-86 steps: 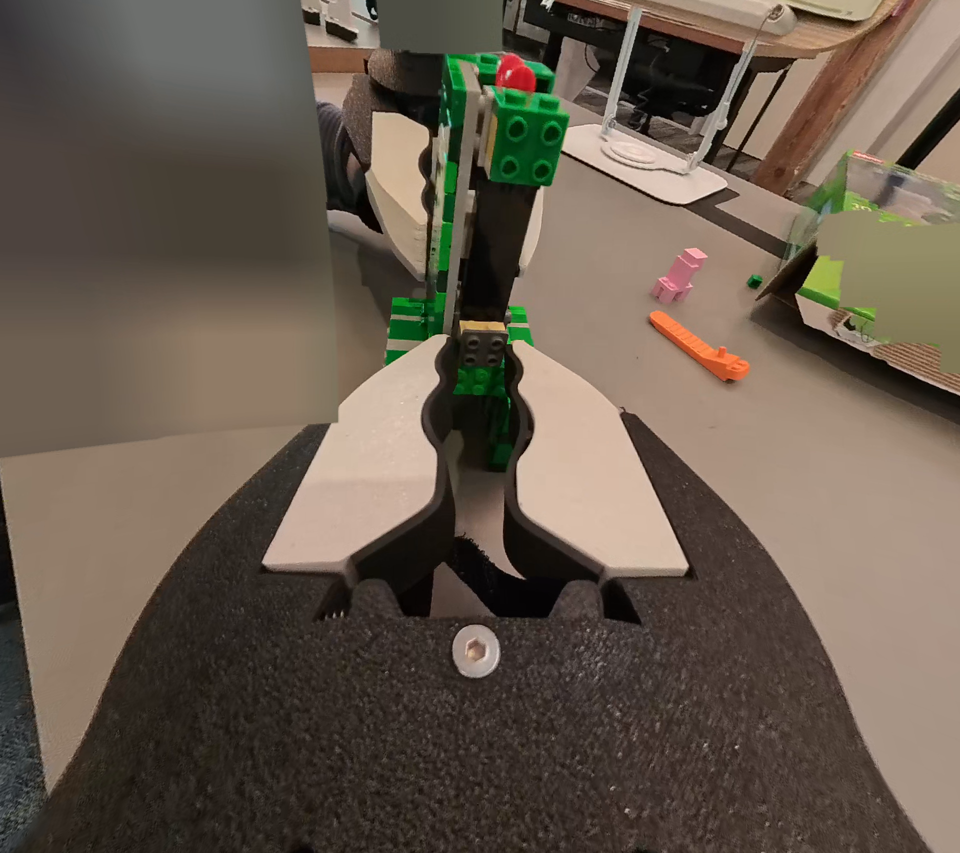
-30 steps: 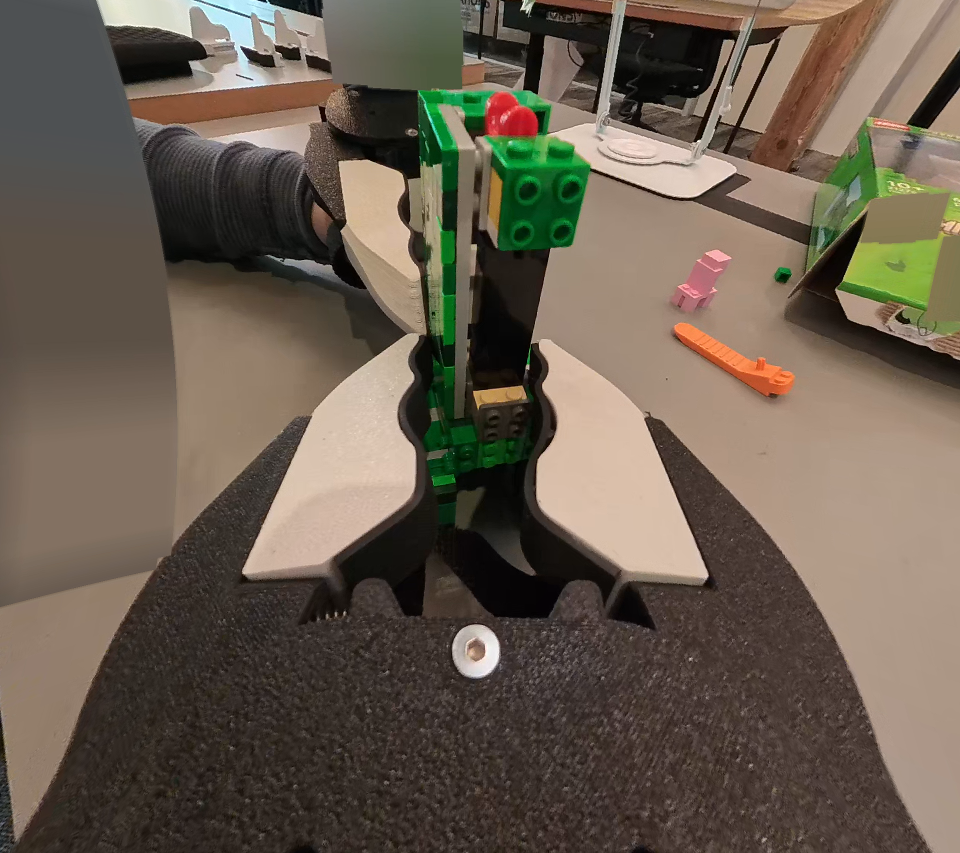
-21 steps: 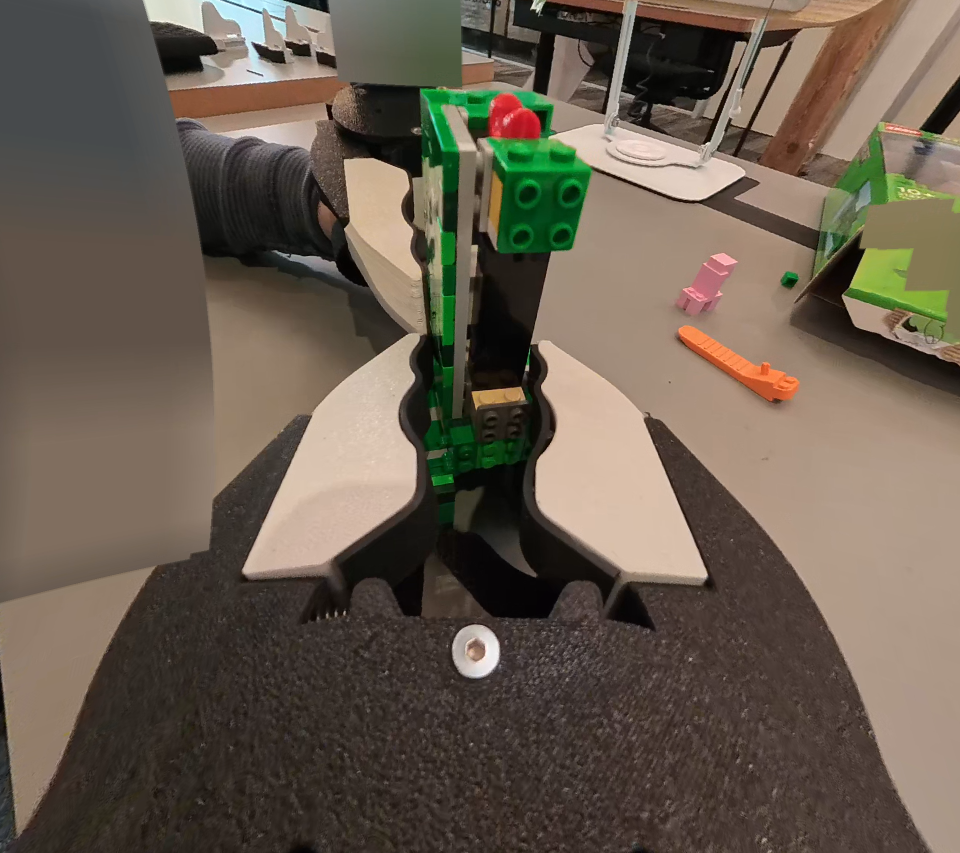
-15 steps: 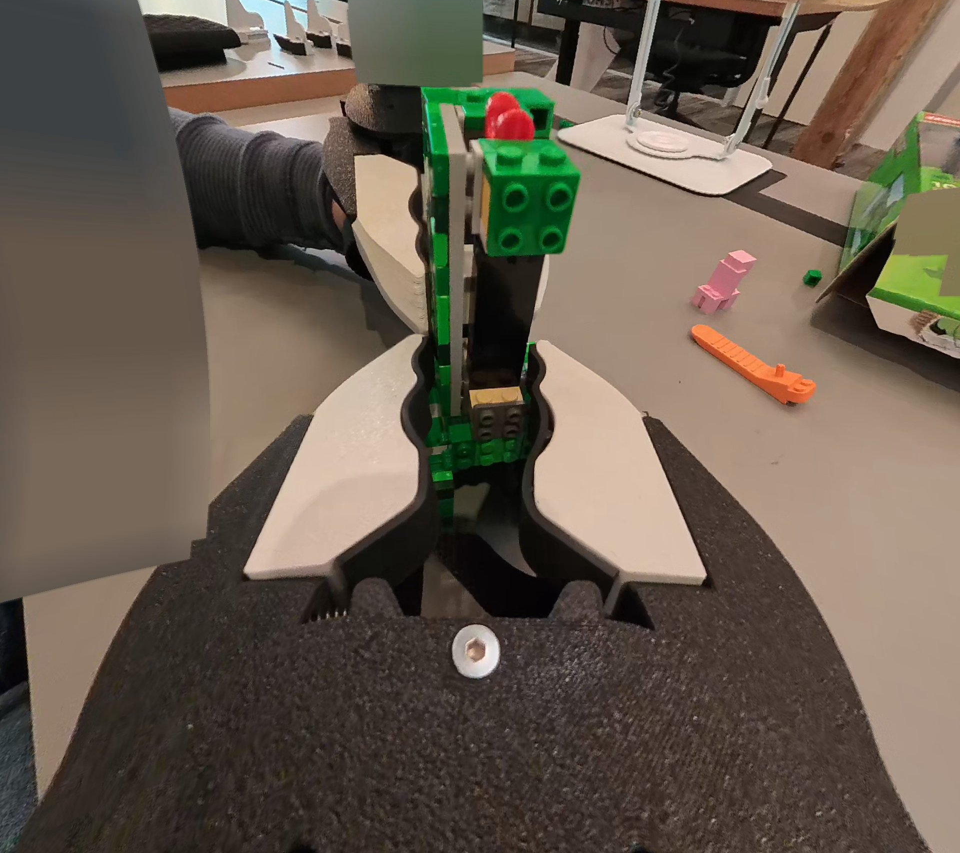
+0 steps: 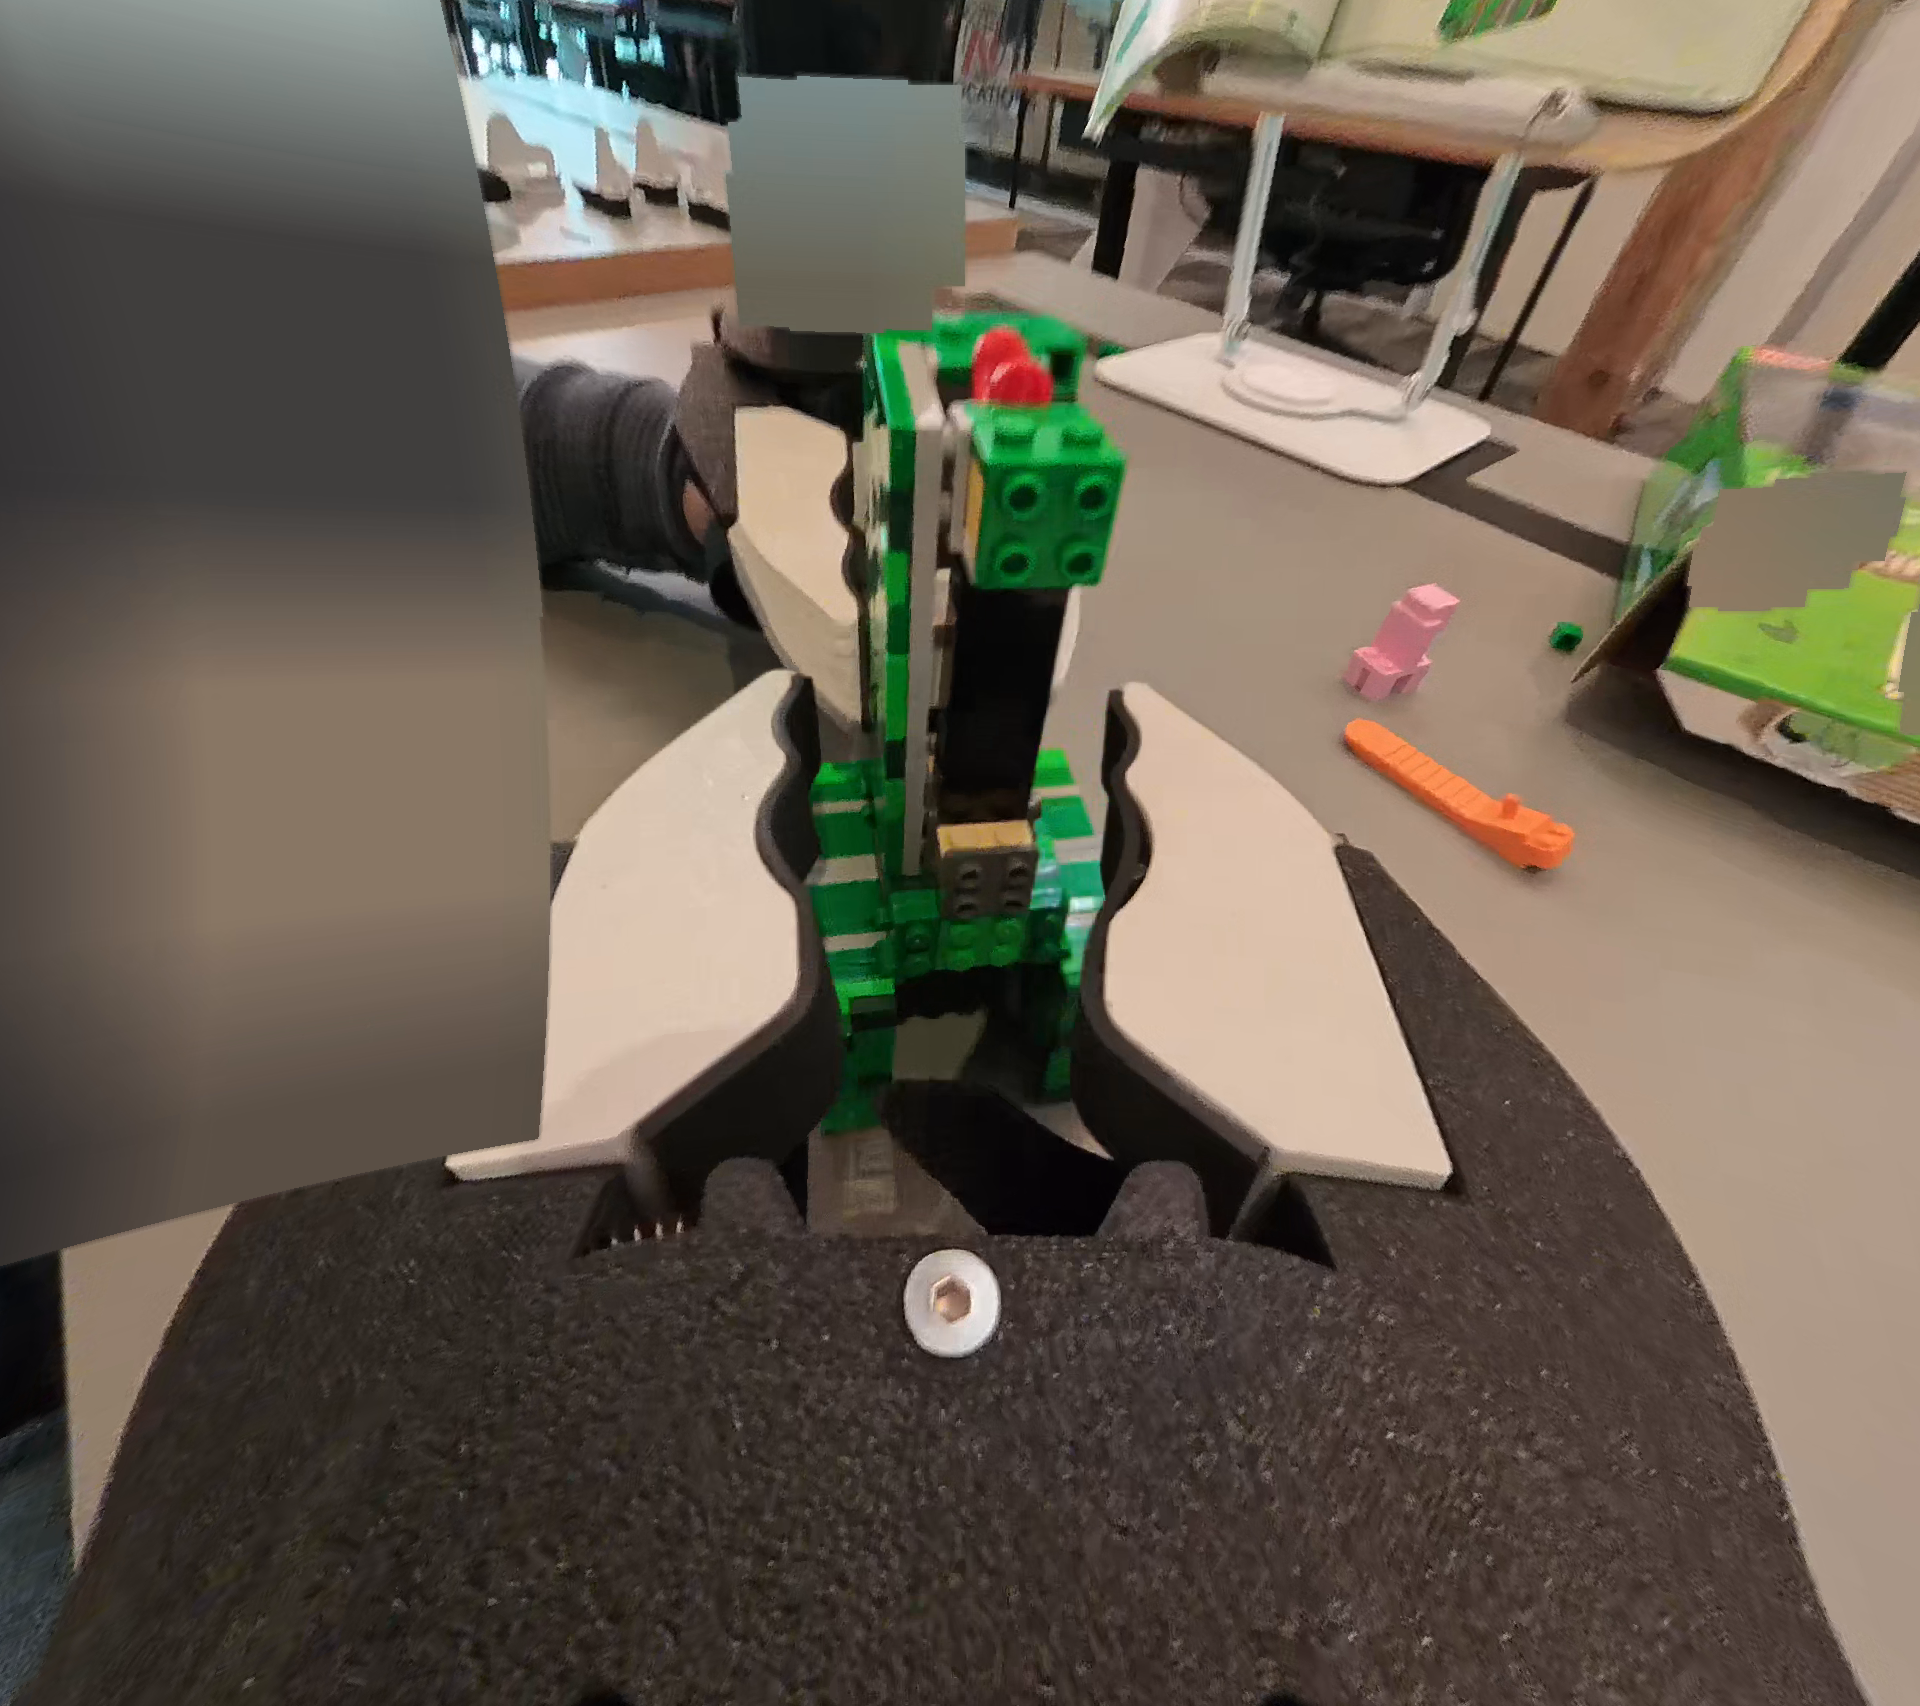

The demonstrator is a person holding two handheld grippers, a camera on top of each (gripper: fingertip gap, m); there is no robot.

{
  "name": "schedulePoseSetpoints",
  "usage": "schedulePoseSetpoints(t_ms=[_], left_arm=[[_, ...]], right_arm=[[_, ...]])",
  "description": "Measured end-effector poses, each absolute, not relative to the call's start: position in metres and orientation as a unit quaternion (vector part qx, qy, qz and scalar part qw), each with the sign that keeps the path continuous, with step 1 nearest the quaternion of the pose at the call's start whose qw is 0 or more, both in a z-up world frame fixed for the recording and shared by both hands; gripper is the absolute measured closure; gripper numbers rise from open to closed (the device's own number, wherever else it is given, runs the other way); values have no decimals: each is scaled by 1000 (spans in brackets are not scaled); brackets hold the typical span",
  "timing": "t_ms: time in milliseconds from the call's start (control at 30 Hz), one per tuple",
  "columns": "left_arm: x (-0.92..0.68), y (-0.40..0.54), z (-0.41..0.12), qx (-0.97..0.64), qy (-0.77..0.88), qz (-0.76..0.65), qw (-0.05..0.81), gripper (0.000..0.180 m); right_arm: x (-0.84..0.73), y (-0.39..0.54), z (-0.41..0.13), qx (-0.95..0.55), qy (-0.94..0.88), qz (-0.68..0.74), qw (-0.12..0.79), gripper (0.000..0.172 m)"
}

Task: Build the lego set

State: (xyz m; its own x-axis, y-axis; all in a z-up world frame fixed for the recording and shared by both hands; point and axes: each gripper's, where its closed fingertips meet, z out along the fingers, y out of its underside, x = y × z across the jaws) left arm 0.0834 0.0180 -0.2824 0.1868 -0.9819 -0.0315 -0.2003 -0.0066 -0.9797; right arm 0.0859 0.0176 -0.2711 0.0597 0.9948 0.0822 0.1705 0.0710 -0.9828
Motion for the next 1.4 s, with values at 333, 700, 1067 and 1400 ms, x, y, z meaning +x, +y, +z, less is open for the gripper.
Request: schedulePoseSetpoints(t_ms=[333,700,1067,1400], left_arm=[[80,10,-276,-578,508,-413,487,113],[71,5,-220,-517,486,-412,572,180],[71,9,-220,-530,464,-435,561,180],[72,11,-222,-540,455,-444,551,180]], right_arm=[[87,22,-229,-496,-512,461,528,133],[87,20,-226,-485,-517,475,521,142],[85,18,-227,-487,-533,485,493,143],[85,18,-227,-491,-538,490,479,143]])
